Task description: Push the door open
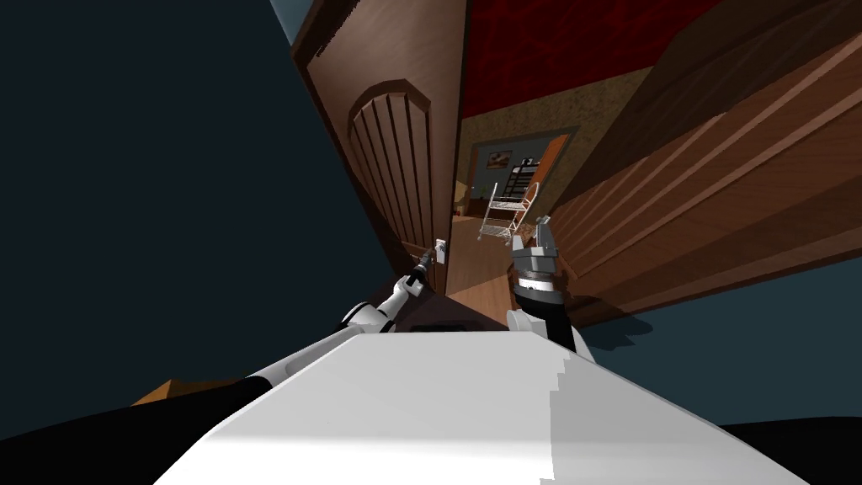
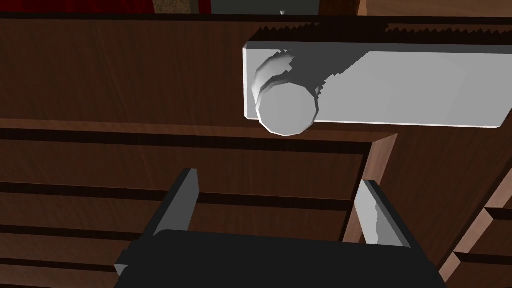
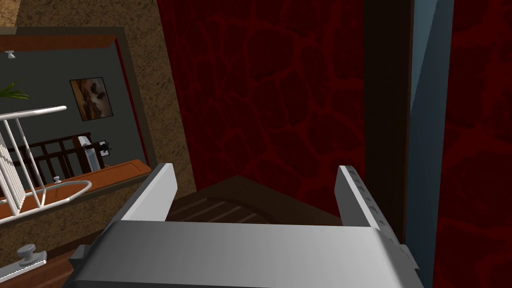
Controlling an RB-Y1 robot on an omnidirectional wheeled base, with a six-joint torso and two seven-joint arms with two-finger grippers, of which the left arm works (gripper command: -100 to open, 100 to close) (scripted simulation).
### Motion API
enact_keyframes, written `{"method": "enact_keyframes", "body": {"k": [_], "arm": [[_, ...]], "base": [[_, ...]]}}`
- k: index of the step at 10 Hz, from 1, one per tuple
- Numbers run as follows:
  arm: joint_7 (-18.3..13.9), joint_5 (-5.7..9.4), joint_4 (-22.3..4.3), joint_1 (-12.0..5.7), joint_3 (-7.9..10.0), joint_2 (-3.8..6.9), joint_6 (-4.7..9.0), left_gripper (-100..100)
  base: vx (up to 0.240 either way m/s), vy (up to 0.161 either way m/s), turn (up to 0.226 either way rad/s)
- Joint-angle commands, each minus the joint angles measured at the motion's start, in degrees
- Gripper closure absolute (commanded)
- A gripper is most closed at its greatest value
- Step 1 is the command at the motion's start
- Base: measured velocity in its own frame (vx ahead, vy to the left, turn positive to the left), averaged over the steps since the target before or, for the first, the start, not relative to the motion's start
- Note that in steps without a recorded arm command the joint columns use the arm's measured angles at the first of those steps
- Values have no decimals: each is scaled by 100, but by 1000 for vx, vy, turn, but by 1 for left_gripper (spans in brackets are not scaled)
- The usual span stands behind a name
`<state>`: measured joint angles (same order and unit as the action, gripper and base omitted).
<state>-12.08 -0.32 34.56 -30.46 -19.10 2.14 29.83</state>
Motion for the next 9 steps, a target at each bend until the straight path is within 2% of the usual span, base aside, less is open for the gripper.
{"method": "enact_keyframes", "body": {"k": [1,3,4,5,6,9], "arm": [[22,4,18,20,24,1,-11,-100],[41,10,5,23,52,-64,-4,-100],[52,13,-1,24,68,-132,0,-100],[45,13,-24,9,62,-98,9,-100],[45,13,-24,9,62,-98,9,100],[45,13,-24,9,62,-98,9,100]], "base": [[230,-76,-28],[189,-105,-26],[176,-103,-21],[86,-41,0],[-12,3,5],[-11,8,-11]]}}
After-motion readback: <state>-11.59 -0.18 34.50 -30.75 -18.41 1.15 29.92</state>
